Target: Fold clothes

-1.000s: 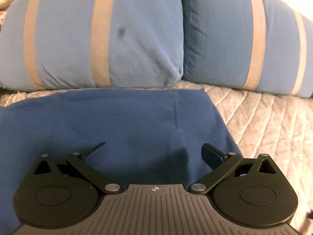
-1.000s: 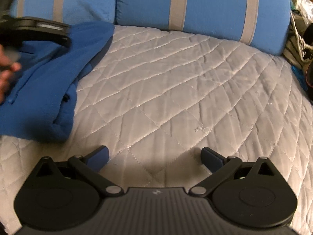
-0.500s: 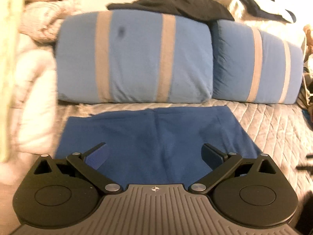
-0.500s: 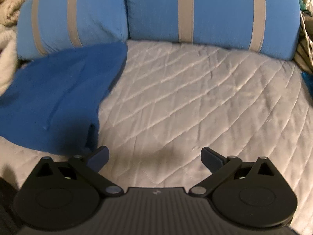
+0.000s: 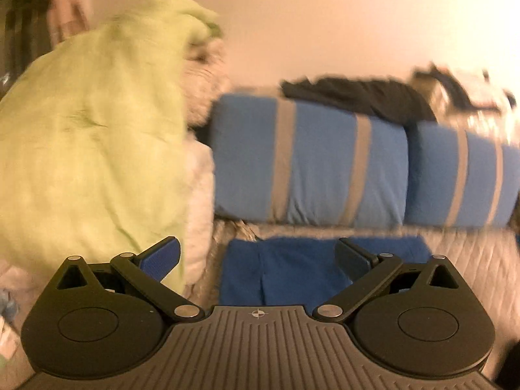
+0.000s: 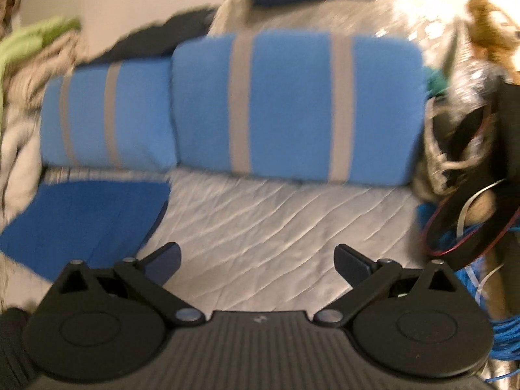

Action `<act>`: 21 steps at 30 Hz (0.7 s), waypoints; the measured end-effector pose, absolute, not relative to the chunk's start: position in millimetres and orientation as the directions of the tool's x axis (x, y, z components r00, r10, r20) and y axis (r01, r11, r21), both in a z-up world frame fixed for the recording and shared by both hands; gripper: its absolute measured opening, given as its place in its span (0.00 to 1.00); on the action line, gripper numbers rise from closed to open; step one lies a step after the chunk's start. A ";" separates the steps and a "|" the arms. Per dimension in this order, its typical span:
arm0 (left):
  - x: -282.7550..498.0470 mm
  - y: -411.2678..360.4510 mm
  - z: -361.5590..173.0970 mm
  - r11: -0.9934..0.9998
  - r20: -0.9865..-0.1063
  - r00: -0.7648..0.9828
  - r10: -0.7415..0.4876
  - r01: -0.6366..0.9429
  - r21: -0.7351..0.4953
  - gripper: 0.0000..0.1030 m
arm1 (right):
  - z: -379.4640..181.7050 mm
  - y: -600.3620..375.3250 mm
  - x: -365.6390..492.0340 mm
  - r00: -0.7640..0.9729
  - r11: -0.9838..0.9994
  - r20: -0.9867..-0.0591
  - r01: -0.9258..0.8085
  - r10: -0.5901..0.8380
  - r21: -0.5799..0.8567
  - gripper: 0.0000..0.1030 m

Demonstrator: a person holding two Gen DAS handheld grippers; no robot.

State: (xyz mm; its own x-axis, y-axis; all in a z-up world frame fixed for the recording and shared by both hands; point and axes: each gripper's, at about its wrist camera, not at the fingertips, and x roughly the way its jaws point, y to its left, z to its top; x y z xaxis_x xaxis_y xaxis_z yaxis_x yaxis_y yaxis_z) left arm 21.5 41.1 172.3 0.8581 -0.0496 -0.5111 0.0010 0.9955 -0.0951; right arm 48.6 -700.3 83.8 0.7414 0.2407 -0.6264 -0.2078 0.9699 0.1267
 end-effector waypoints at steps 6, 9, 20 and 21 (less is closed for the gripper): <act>-8.2 60.5 203.2 0.989 -0.453 0.890 -0.058 -0.011 -0.148 1.00 | 139.7 -775.7 32.5 0.810 0.942 -0.517 -0.123 0.277 0.313 1.00; -25.3 53.3 201.6 0.993 -0.437 0.896 -0.081 0.033 -0.117 1.00 | 161.2 -802.5 15.8 0.845 0.943 -0.473 -0.101 0.249 0.316 1.00; -69.3 14.1 160.9 0.984 -0.461 0.871 -0.171 0.178 -0.028 1.00 | 164.1 -854.7 -58.5 0.890 0.995 -0.449 -0.043 0.080 0.092 1.00; -72.1 10.8 155.4 0.982 -0.470 0.864 -0.178 0.187 -0.027 1.00 | 161.4 -858.4 -65.4 0.890 0.996 -0.450 -0.042 0.073 0.080 1.00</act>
